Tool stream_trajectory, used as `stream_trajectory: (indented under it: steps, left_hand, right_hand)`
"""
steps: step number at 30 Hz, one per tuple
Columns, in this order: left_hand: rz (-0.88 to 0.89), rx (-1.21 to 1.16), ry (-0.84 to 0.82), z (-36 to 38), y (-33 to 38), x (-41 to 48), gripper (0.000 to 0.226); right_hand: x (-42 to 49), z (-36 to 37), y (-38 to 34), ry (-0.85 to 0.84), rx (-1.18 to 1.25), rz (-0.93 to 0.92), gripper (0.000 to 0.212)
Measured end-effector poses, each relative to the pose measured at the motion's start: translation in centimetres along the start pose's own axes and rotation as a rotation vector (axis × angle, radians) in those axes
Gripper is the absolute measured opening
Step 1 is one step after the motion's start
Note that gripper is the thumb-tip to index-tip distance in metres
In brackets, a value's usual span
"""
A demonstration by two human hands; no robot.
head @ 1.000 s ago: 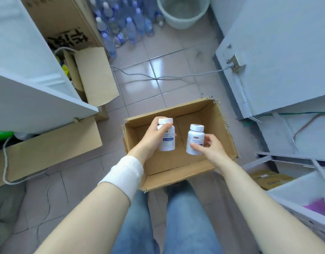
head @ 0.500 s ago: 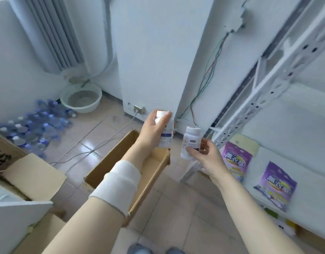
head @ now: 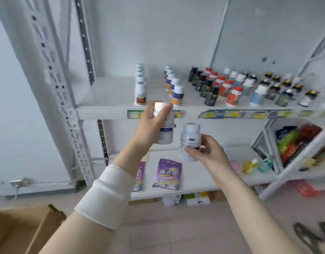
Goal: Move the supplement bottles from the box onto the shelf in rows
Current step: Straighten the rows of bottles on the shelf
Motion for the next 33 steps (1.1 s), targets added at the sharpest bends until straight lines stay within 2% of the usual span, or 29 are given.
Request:
stream_trajectory:
  steps: [4, 7, 10, 17, 23, 27, 31, 33]
  left_hand:
    - [-0.001, -0.041, -0.165, 13.8, 0.8, 0.9, 0.015]
    - [-0.005, -0.080, -0.241, 21.4, 0.7, 1.8, 0.012]
    - [0.013, -0.075, -0.305, 27.5, 0.2, 3.2, 0.018]
    - [0.013, -0.047, -0.388, 38.8, -3.2, 8.6, 0.016]
    - [0.021, -0.032, -0.387, 46.3, -6.6, 16.6, 0.035]
    - [0.082, -0.021, -0.421, 52.0, -8.1, 21.5, 0.028]
    - [0.075, 0.006, -0.475, 58.8, -9.6, 25.1, 0.034]
    - [0.090, 0.018, -0.487, 62.6, -10.1, 27.1, 0.027]
  right_hand:
    - [-0.7, -13.3, 0.1, 0.161, 0.068, 0.014, 0.034]
    - [-0.7, -20.3, 0.3, 0.229, 0.095, 0.013, 0.034]
    - [-0.1, -26.1, 0.5, 0.284, 0.083, 0.030, 0.041]
    - [5.2, -36.9, -0.7, 0.360, 0.060, -0.019, 0.036]
    - [14.1, -44.6, -2.2, 0.344, 0.041, -0.067, 0.033]
    - [19.1, -49.9, -3.0, 0.354, 0.028, -0.073, 0.035]
    - [23.0, -56.7, -3.5, 0.413, 0.037, -0.074, 0.041]
    - [25.2, -60.6, -3.9, 0.429, 0.040, -0.087, 0.040]
Point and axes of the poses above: each hand's wrist, its own x-axis towards the middle knuckle, its own z-axis out of the palm, y = z × x, the point moved 8 cm from there along x, towards the middle knuckle, and after that the axes turned 12 degrees about z, right-handed, at the moved point
